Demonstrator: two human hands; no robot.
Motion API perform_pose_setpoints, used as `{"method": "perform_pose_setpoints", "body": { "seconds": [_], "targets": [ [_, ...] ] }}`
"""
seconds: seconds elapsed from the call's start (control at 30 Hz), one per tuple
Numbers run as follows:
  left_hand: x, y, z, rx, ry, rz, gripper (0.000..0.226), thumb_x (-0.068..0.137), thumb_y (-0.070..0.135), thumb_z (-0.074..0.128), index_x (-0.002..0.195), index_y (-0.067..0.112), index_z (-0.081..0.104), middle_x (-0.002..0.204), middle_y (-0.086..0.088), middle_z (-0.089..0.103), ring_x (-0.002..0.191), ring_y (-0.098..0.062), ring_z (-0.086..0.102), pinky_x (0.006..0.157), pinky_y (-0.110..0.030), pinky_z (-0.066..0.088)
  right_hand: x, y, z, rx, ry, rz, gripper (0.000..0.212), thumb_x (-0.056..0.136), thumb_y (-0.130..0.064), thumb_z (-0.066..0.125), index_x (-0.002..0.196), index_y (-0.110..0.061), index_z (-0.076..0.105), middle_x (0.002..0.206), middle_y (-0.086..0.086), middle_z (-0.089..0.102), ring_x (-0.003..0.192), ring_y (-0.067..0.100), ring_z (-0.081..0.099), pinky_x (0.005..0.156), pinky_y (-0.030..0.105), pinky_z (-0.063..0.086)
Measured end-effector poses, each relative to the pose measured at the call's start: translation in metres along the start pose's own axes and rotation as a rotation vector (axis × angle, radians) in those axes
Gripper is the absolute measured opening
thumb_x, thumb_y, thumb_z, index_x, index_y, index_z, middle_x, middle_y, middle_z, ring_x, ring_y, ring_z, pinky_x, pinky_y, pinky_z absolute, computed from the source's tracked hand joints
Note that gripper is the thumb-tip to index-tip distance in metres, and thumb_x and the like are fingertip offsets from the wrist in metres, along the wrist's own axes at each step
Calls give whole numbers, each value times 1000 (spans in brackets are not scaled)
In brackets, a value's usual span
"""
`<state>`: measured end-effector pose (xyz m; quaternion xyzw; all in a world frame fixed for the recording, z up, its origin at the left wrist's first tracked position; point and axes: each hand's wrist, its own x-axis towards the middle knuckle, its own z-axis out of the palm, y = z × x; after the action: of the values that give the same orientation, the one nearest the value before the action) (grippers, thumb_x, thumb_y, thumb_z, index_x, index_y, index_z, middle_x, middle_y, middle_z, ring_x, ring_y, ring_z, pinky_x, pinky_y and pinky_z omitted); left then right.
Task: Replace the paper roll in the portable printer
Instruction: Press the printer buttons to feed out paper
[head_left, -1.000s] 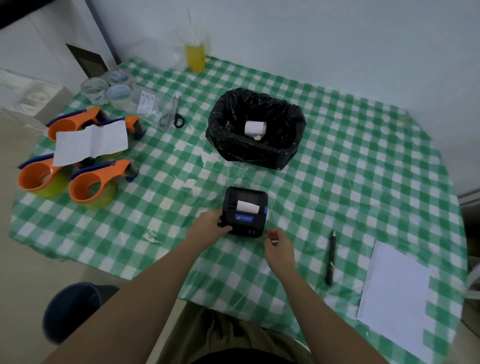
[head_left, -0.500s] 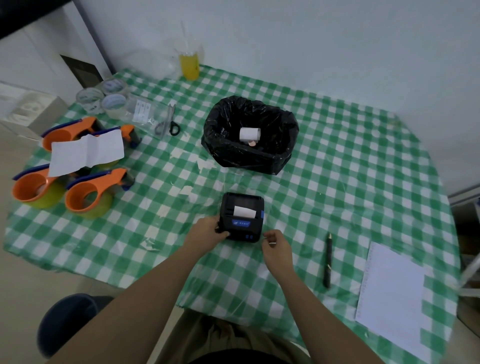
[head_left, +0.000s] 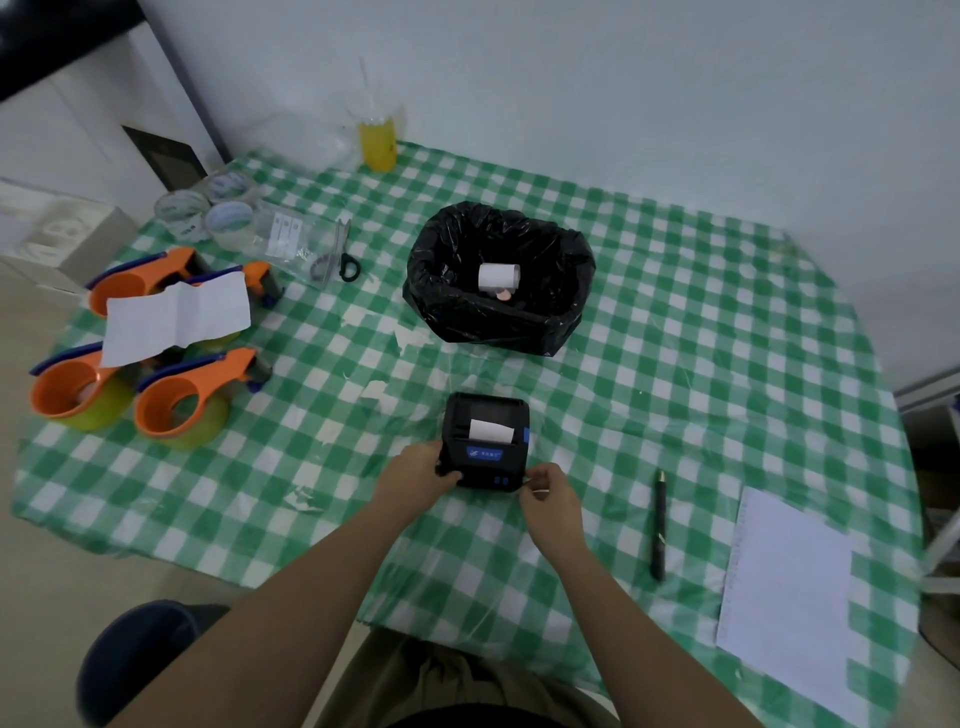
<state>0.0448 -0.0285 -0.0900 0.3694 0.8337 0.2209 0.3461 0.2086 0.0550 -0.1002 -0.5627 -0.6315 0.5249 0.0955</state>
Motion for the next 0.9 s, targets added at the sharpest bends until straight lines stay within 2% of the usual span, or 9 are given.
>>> {"method": "perform_pose_setpoints", "body": {
  "seconds": [0.13, 0.3, 0.43, 0.6, 0.7, 0.8, 0.9],
  "targets": [
    [0, 3, -1, 57, -16, -3, 41, 82, 20, 63, 121, 12, 56, 109, -18, 69, 97, -33, 64, 76, -35, 50, -1, -2, -1, 5, -4, -4, 15, 87, -4, 51, 95, -16, 52, 86, 1, 58, 75, 19, 56, 54, 23, 41],
    [0, 6, -3, 178, -69, -9, 45, 85, 26, 60, 125, 9, 49, 112, -20, 66, 100, -35, 63, 82, -41, 53, 0, -8, -3, 0, -20, -23, 19, 84, -8, 60, 97, -18, 49, 95, 2, 58, 84, 21, 61, 67, 31, 48],
    [-1, 8, -3, 218, -73, -5, 46, 86, 27, 59, 127, 8, 46, 112, -21, 66, 101, -35, 62, 80, -40, 50, 1, -12, -5, -2, -47, -36, 26, 82, -9, 66, 98, -18, 47, 93, -2, 54, 80, 18, 59, 61, 21, 43],
    [-3, 8, -2, 125, -50, -17, 52, 85, 22, 61, 133, 10, 42, 115, -20, 66, 102, -35, 63, 83, -39, 51, 0, -12, -6, 17, -58, -39, 28, 81, -10, 67, 99, -18, 47, 95, 0, 55, 75, 12, 56, 58, 15, 41],
    [-2, 10, -4, 13, -46, -20, 49, 83, 13, 62, 130, 8, 48, 118, -20, 65, 104, -34, 62, 84, -37, 49, 0, -12, -7, 17, -67, -35, 30, 82, -10, 67, 106, -14, 49, 98, 2, 55, 77, 13, 57, 59, 15, 42],
    [0, 5, -9, -84, -72, -38, 46, 81, 14, 66, 125, 10, 54, 120, -17, 66, 104, -31, 63, 91, -41, 52, -1, -12, -6, 13, -68, -32, 34, 82, -11, 67, 111, -11, 50, 98, 1, 55, 79, 14, 57, 59, 15, 42],
    [0, 1, -13, -160, -82, -39, 45, 82, 13, 65, 125, 9, 55, 125, -16, 63, 116, -29, 59, 98, -43, 49, -1, -11, -6, 27, -54, -42, 29, 82, -12, 67, 105, -16, 49, 95, -2, 56, 79, 13, 58, 60, 17, 44]
  ]
}}
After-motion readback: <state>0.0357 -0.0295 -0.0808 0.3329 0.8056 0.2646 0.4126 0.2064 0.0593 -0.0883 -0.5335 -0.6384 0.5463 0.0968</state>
